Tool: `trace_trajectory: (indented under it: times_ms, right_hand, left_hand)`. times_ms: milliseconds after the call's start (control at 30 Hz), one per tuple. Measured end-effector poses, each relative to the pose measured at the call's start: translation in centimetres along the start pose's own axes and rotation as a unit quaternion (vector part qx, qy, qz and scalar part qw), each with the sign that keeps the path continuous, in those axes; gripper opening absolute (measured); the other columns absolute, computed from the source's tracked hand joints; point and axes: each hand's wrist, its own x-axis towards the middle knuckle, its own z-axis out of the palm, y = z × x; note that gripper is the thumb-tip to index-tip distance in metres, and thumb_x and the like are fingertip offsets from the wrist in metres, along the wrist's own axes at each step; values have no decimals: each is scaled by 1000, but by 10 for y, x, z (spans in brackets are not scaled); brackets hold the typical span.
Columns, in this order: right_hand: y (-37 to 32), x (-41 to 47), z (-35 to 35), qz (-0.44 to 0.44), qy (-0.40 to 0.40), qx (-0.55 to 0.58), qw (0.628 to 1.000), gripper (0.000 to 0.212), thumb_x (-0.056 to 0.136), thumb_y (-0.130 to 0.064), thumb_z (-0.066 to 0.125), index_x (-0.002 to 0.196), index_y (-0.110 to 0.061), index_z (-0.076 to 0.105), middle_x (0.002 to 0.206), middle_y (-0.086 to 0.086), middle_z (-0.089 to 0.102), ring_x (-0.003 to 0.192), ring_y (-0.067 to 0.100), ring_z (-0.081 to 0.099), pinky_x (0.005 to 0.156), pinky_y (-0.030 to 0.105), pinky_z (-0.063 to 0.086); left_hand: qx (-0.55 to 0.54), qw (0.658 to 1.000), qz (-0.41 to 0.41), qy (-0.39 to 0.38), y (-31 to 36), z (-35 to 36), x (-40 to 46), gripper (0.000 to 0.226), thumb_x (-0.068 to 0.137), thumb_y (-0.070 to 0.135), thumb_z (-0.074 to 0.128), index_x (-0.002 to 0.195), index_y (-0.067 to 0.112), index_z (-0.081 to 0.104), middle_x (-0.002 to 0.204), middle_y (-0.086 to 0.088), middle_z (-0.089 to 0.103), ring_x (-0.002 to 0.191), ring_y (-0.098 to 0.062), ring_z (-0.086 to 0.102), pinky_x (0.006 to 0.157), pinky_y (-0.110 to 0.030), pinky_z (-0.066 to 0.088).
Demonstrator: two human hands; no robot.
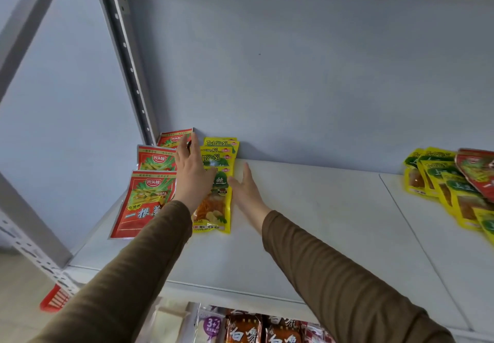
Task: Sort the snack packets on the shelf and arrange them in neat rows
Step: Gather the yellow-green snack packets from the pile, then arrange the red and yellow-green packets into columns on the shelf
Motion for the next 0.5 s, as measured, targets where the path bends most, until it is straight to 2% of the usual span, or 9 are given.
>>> trace_trajectory:
  times_ms: [67, 133, 300, 367, 500]
  right_hand:
    - [0, -6, -24, -42, 24, -84, 995, 68, 104, -25, 49, 162, -17, 13, 167, 7, 22, 153, 25, 20, 123, 37, 20]
    - [-1, -13, -51, -94, 44, -177, 979, 65, 103, -22, 52, 160, -13, 21, 165, 7, 25, 152, 26, 21, 123, 38, 20]
    - [1, -33, -121, -164, 84, -373, 909, 50, 98, -30, 59, 144, -16, 48, 145, 4, 53, 136, 27, 43, 111, 40, 34]
    - [6, -43, -149, -185, 85, -422, 884, 49, 97, -34, 59, 142, -17, 50, 145, 1, 54, 135, 25, 45, 112, 40, 34]
    - [23, -68, -211, -187, 85, -484, 851, 51, 98, -39, 56, 145, -21, 49, 154, 0, 45, 142, 23, 37, 117, 43, 27]
  left_hand:
    - [20, 999, 41, -11, 13, 4, -4, 83, 96, 19, 67, 163, 20, 19, 171, -7, 8, 158, -33, 3, 127, -49, 13]
    - [37, 995, 86, -38, 27, 12, -10, 76, 97, 21, 66, 161, 18, 25, 170, -6, 15, 158, -30, 6, 126, -44, 11]
    - [99, 972, 170, -125, 63, 45, -26, 68, 95, 25, 67, 155, 9, 40, 161, -11, 39, 153, -30, 25, 125, -39, 17]
    - [119, 964, 184, -150, 80, 63, -35, 66, 95, 28, 67, 154, 12, 42, 160, -9, 41, 152, -29, 27, 124, -40, 20]
    - [122, 955, 200, -184, 124, 103, -58, 68, 96, 32, 67, 155, 15, 40, 163, -6, 38, 153, -27, 26, 125, -39, 20]
